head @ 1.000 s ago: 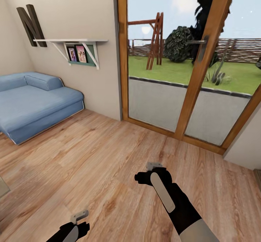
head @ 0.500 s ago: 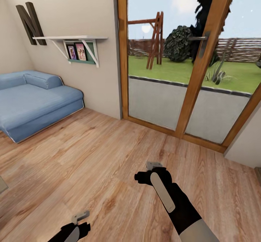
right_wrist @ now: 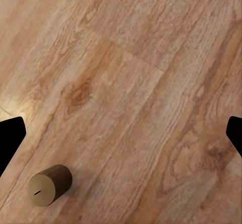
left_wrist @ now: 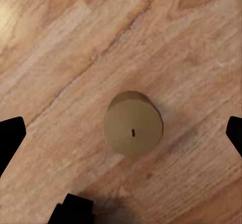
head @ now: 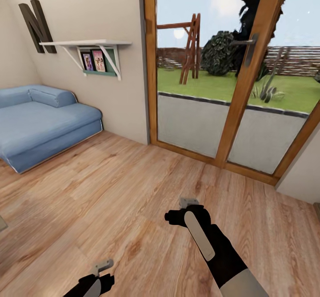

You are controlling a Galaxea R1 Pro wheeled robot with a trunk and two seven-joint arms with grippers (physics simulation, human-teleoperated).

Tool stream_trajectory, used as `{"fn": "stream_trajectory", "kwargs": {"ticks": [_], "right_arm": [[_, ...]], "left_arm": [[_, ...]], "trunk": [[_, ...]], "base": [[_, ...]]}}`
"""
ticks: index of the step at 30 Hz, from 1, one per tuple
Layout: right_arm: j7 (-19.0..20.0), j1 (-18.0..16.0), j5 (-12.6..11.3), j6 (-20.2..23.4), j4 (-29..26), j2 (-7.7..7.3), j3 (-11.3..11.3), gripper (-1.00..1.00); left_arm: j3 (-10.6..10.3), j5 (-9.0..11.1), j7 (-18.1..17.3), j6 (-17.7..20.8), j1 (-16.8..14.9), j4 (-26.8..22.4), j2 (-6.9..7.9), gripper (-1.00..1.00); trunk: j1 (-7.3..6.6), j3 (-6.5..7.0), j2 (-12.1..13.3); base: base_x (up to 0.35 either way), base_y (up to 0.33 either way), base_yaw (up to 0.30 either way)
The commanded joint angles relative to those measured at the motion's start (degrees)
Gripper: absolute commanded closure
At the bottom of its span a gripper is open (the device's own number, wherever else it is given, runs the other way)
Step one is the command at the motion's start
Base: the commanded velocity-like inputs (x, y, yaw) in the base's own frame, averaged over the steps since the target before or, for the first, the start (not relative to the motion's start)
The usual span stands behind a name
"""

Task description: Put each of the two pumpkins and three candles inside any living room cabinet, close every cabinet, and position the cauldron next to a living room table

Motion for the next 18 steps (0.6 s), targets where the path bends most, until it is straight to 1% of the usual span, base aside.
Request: {"fn": "stream_trajectory", "kwargs": {"ticks": [1, 2, 5, 7, 10, 15, 18], "right_arm": [[-0.6, -0.04, -0.57, 0.09, -0.05, 0.0, 0.06, -1.0], [-0.6, -0.04, -0.57, 0.09, -0.05, 0.0, 0.06, -1.0], [-0.57, -0.04, -0.57, 0.05, 0.01, 0.0, 0.08, -1.0], [-0.54, -0.04, -0.62, -0.06, 0.2, 0.0, 0.05, -1.0], [-0.52, -0.04, -0.6, -0.09, 0.11, 0.0, 0.04, -1.0], [-0.51, -0.04, -0.58, -0.11, 0.07, 0.0, 0.03, -1.0], [-0.51, -0.04, -0.58, -0.15, 0.1, 0.0, 0.03, -1.0]], "left_arm": [[-0.63, 0.51, 0.45, 0.23, -0.01, -0.16, 0.07, -1.0], [-0.97, 0.51, 0.45, 0.04, -0.01, -0.16, 0.05, -1.0], [-2.09, 0.58, 0.45, -2.48, -0.01, 0.01, -0.44, -1.0], [-2.71, 0.54, 0.45, -3.34, -0.01, 0.8, -0.65, -1.0], [-3.21, 0.38, 0.48, -3.81, -0.01, 1.52, -0.77, -1.0], [-3.43, 0.34, 0.49, -4.02, -0.01, 1.74, -0.84, -1.0], [-3.99, 0.4, 0.5, -4.05, -0.01, 1.77, -1.07, -1.0]], "trunk": [[0.22, -0.24, -0.44], [0.44, -0.42, -0.84], [1.1, -0.95, -2.04], [1.54, -1.31, -2.85], [2.19, -1.85, -4.05], [3.29, -2.75, -6.05], [3.95, -3.29, -7.26]], "base": [[0.0, 0.0, 0.0], [0.0, 0.0, 0.0], [0.0, 0.0, 0.0], [0.0, 0.0, 0.0], [0.0, 0.0, 0.0], [0.0, 0.0, 0.0], [0.0, 0.0, 0.0]]}}
